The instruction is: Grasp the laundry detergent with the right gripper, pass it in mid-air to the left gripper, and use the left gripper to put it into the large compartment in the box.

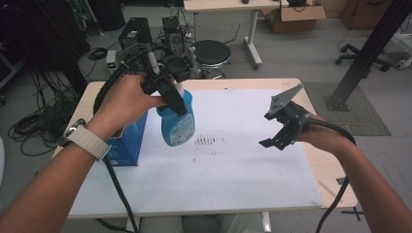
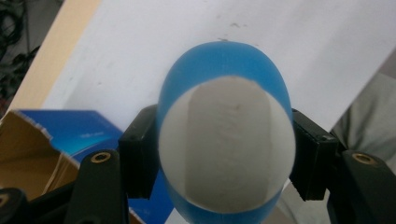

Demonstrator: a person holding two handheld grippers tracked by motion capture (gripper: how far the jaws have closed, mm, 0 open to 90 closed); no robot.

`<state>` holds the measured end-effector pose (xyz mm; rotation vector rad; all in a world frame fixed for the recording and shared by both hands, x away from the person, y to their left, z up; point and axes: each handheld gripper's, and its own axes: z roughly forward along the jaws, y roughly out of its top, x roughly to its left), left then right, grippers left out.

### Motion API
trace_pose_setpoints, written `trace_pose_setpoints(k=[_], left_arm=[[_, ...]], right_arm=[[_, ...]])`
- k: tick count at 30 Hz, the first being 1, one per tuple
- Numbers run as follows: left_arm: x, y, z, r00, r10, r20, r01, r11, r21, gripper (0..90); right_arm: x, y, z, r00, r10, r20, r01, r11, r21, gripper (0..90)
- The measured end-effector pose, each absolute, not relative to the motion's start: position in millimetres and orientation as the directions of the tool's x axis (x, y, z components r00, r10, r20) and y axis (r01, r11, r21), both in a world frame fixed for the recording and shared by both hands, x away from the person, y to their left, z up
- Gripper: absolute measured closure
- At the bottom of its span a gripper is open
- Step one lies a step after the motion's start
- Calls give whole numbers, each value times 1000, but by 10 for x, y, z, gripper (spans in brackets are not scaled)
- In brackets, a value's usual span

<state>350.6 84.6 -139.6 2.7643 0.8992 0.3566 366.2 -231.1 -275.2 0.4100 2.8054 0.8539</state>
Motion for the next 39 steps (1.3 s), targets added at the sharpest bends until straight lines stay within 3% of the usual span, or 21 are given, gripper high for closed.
trace_pose_setpoints(k=[10,19,39], left_arm=[[3687,1162,-1136,625,764,160,688,-636,350,380],[3808,1422,-968,493,858,144,770,-508,387,381],[3812,1956,-766,274,951,139,860,-308,406,381]], right_arm=[[3730,-2347,-2703,-941,318,-119,213,825,523,68],[3782,-2431,-2622,-934,330,-136,220,831,511,71],[3920,-2454,-2596,-947,299,-120,226,881,415,69]])
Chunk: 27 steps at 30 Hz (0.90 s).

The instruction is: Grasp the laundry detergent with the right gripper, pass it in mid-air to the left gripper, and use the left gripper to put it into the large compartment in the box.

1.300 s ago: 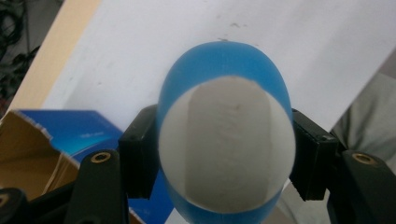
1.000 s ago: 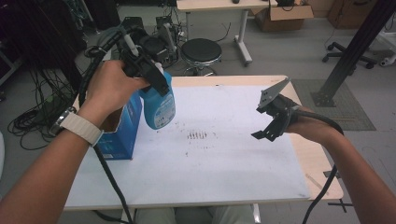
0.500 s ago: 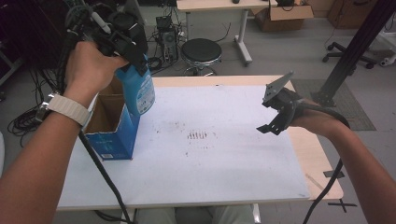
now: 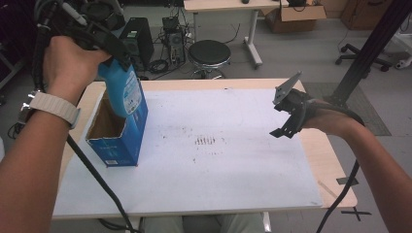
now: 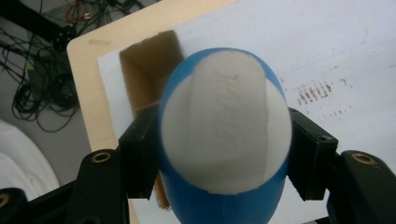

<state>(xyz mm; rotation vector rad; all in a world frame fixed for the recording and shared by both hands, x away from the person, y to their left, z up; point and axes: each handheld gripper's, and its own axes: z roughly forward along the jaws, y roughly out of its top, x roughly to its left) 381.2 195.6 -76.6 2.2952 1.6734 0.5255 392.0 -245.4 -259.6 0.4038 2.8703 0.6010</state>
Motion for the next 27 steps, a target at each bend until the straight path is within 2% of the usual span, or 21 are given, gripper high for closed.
trace_pose_setpoints(k=[7,20,27], left_arm=[[3790,2097,-753,211,969,130,878,-246,410,381],[3850,2326,-924,103,988,112,904,-140,405,381],[3882,2434,-1060,75,992,104,908,-111,404,381]], right_arm=[[3915,-2469,-2623,-955,282,-91,236,910,342,59],[3888,-2540,-2622,-951,293,-100,244,909,338,59],[3886,-2548,-2649,-950,294,-101,246,911,331,58]])
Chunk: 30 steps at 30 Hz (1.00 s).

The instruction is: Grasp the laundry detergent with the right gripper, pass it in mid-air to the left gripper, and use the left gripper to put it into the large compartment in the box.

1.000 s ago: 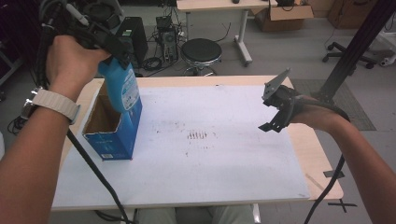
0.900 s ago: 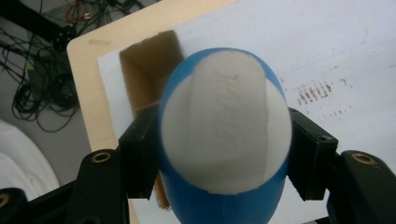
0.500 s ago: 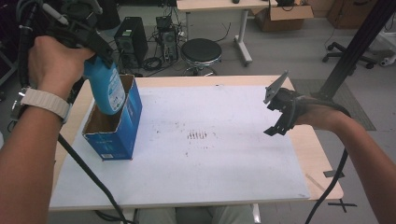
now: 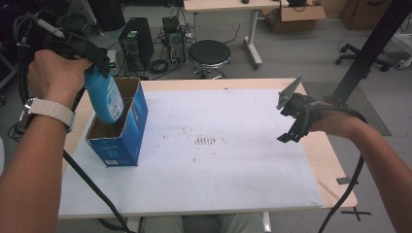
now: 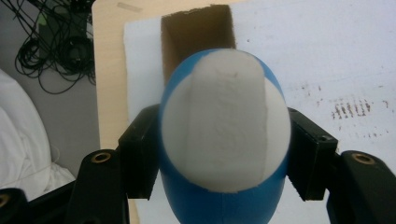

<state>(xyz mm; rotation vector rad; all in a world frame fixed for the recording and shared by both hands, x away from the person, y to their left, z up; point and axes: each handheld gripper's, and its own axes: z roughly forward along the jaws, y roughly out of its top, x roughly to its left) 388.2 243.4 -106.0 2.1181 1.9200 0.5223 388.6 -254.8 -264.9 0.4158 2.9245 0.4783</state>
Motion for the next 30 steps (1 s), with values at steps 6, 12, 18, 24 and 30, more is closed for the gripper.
trace_pose_setpoints(k=[6,12,18,24,30], left_arm=[[3906,2498,-1246,65,992,107,910,-103,402,381],[3933,2558,-1478,58,994,94,914,-91,396,381],[3944,2612,-1728,50,995,88,908,-82,411,381],[3968,2649,-1981,54,995,84,910,-83,407,381],[3984,2653,-2196,60,994,91,910,-92,405,381]], right_arm=[[3888,-2546,-2667,-949,297,-105,247,910,333,58],[3890,-2554,-2686,-947,303,-104,253,908,334,59],[3889,-2567,-2718,-945,311,-101,262,904,338,59],[3886,-2580,-2753,-944,316,-96,268,904,333,59],[3880,-2590,-2780,-941,324,-94,277,901,335,59]])
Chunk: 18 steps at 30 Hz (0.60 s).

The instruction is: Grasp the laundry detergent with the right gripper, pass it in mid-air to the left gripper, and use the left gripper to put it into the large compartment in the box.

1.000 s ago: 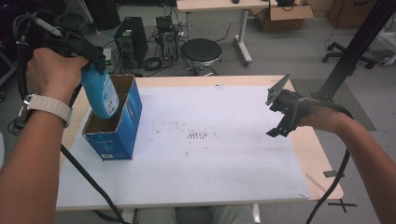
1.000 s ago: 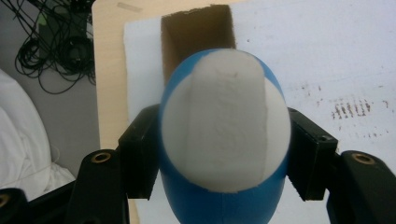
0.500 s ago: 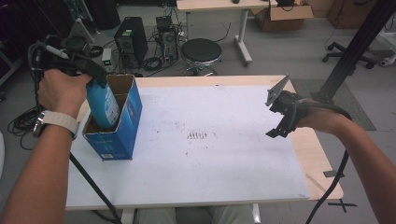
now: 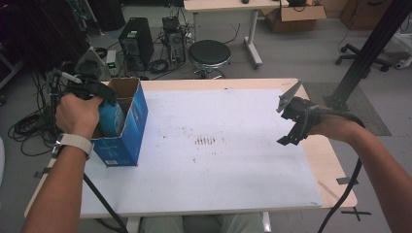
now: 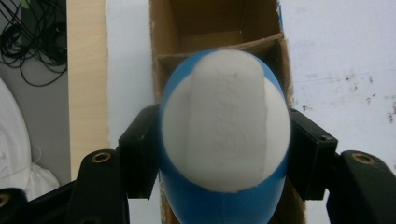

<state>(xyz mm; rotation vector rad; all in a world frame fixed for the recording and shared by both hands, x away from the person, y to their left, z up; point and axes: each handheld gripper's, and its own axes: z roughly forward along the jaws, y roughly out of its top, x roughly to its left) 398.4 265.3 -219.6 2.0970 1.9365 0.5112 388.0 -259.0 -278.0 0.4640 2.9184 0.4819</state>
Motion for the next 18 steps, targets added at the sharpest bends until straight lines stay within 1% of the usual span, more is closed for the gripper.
trace_pose_setpoints(k=[3,8,13,18], left_arm=[[3995,2647,-2310,63,993,99,910,-98,402,381],[4021,2641,-2484,62,994,89,917,-92,387,381],[4042,2641,-2593,59,993,100,923,-93,373,381],[4045,2655,-2692,57,994,94,926,-87,366,381]], right_arm=[[3881,-2602,-2810,-940,331,-84,284,894,347,59],[3878,-2599,-2855,-939,333,-83,288,896,337,60],[3876,-2597,-2861,-938,338,-84,292,894,340,59],[3880,-2613,-2873,-934,346,-85,300,892,338,60]])
